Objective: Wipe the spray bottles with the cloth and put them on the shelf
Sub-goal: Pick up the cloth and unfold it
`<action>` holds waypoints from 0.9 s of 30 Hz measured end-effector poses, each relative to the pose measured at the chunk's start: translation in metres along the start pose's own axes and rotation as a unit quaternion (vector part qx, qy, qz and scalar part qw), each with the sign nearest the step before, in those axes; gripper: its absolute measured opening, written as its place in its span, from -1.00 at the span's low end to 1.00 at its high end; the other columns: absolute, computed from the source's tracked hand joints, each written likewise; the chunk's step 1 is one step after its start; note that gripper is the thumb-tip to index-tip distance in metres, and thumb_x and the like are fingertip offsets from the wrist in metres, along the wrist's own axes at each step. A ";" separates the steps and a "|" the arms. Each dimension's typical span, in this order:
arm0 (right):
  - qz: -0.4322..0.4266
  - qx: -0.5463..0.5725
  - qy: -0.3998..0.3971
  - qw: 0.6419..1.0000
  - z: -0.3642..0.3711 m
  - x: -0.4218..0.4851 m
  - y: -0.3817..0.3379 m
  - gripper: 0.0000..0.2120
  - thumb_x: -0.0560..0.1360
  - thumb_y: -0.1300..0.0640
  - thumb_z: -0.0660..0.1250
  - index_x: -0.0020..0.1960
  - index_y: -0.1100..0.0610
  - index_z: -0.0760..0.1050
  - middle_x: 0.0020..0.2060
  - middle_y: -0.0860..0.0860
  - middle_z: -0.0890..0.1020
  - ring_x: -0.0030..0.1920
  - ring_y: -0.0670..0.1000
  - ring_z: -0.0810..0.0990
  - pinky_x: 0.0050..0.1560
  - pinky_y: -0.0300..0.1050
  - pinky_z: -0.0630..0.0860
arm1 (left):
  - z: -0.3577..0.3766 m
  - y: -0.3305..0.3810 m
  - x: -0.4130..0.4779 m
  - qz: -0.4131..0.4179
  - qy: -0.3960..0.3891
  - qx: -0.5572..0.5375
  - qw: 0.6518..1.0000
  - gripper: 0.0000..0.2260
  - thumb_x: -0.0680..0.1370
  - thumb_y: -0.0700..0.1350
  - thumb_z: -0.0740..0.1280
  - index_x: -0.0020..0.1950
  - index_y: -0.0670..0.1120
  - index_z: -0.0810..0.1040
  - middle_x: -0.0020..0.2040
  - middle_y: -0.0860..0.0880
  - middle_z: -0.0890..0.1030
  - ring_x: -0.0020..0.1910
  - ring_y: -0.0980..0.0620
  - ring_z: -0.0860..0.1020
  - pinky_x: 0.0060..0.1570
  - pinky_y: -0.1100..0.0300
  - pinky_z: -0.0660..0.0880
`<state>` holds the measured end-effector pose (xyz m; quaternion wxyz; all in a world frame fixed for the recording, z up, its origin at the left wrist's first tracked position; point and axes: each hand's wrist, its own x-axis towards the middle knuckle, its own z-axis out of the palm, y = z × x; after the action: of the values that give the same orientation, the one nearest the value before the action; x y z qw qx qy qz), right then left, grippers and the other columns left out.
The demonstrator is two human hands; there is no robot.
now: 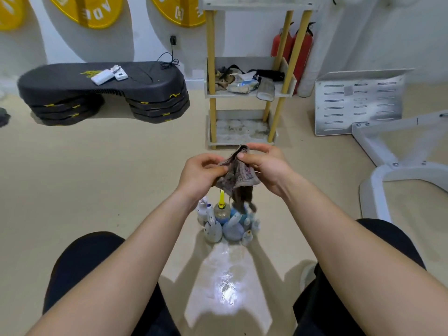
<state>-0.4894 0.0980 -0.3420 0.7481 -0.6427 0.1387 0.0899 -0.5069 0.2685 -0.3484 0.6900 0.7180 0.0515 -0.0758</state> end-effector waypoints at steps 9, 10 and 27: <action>-0.089 -0.310 -0.045 0.945 -0.024 -0.019 -0.008 -0.77 0.58 0.02 0.38 -0.21 0.10 0.57 -0.42 0.01 0.54 -0.42 0.01 0.47 -0.40 -0.17 0.41 | -0.011 0.000 -0.004 0.123 0.097 0.158 0.975 -0.92 0.60 -0.17 0.33 -0.02 -0.03 0.60 -0.09 0.11 0.62 0.02 0.03 0.58 0.12 0.09 0.49; -0.061 -0.305 -0.079 0.947 -0.027 -0.023 -0.007 -0.67 0.57 -0.10 0.38 -0.20 0.13 0.58 -0.43 0.05 0.55 -0.45 0.04 0.47 -0.45 -0.17 0.38 | -0.010 0.001 -0.006 0.130 0.095 0.155 0.975 -0.92 0.61 -0.16 0.32 0.00 -0.03 0.60 -0.08 0.11 0.62 0.02 0.03 0.58 0.11 0.12 0.49; 0.177 0.105 -0.245 0.947 -0.057 -0.049 0.083 -0.45 0.22 0.18 0.41 0.21 0.28 0.54 0.01 0.24 0.60 -0.14 0.14 0.66 -0.07 -0.05 0.63 | 0.010 -0.079 -0.018 -0.133 0.150 0.107 0.974 -0.59 0.61 0.17 0.20 -0.06 -0.16 0.58 -0.08 -0.13 0.66 -0.03 -0.18 0.61 0.02 0.01 0.56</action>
<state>-0.5667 0.0573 -0.4114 0.7941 -0.4841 0.0711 0.3605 -0.5388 0.2629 -0.4232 0.5777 0.7773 0.2409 -0.0636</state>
